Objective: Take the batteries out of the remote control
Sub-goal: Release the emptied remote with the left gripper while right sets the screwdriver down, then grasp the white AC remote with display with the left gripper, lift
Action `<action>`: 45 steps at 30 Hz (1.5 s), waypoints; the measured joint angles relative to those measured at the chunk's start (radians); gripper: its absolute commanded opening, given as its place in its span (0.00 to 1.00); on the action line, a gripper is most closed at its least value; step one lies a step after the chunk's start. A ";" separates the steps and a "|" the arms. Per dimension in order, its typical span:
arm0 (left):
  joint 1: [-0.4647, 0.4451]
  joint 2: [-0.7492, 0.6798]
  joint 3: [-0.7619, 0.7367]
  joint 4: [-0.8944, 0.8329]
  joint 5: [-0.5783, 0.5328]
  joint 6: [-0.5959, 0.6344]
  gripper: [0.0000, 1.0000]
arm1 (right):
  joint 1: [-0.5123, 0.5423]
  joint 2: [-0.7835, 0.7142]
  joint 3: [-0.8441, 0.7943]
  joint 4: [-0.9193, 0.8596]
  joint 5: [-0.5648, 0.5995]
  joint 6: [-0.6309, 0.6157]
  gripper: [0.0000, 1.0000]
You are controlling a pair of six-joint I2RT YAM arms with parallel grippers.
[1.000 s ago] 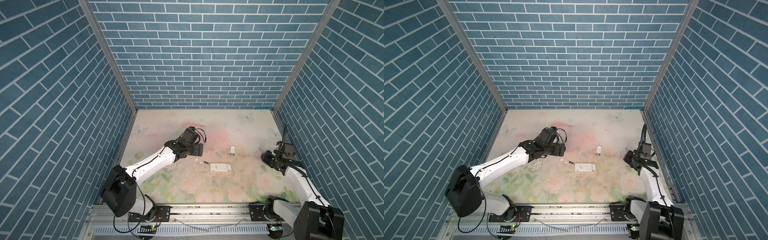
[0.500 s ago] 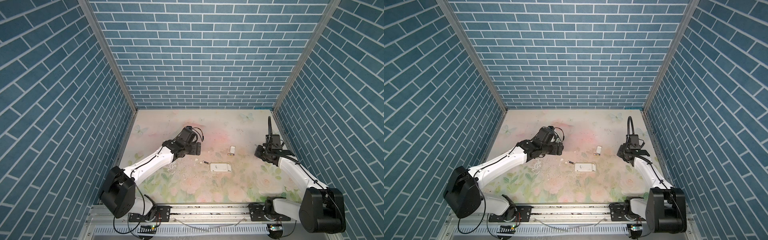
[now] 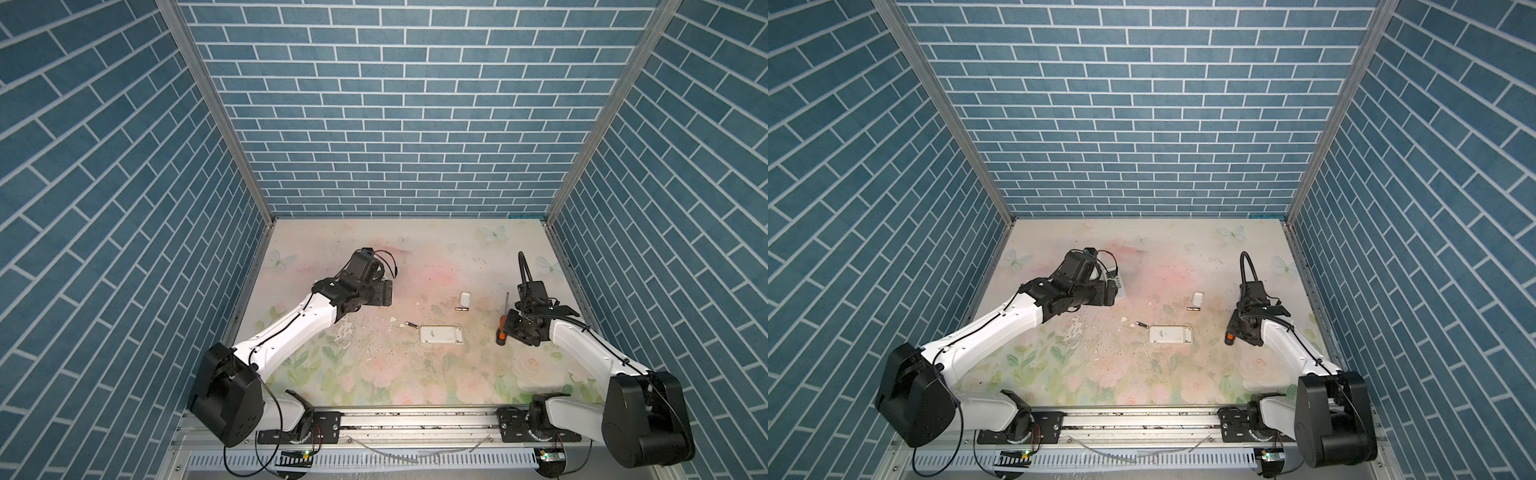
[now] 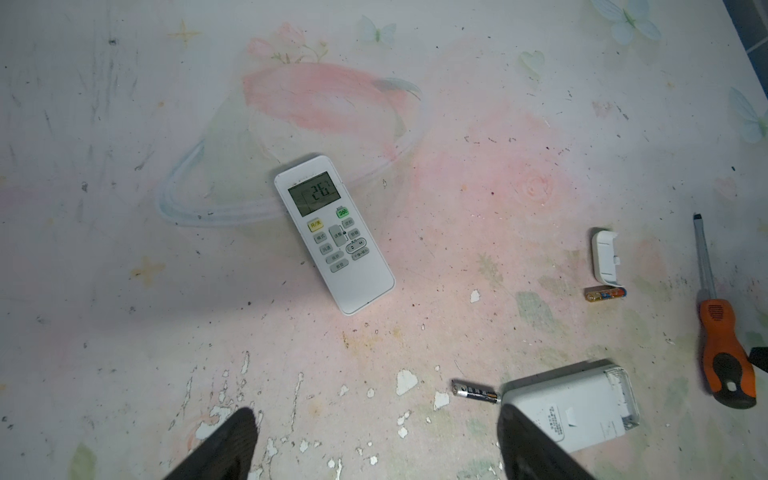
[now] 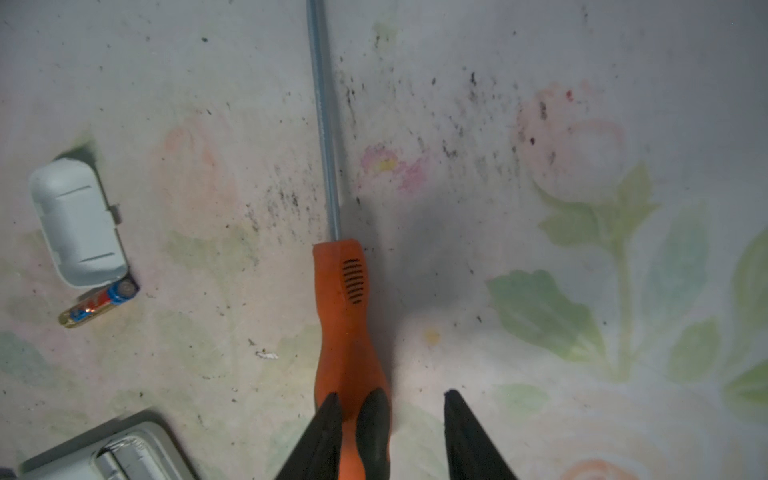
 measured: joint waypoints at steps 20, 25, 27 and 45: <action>0.056 0.417 0.338 -0.185 -0.043 -0.092 0.94 | 0.001 -0.108 0.134 -0.068 -0.030 -0.046 0.54; 0.055 0.558 0.500 -0.243 -0.100 -0.145 0.86 | 0.001 -0.146 0.179 -0.097 -0.030 -0.086 0.54; 0.055 0.618 0.569 -0.267 -0.117 -0.162 0.83 | 0.001 -0.154 0.188 -0.113 -0.030 -0.098 0.54; 0.055 0.838 0.673 -0.328 -0.154 -0.285 0.83 | 0.001 -0.150 0.247 -0.152 -0.056 -0.160 0.54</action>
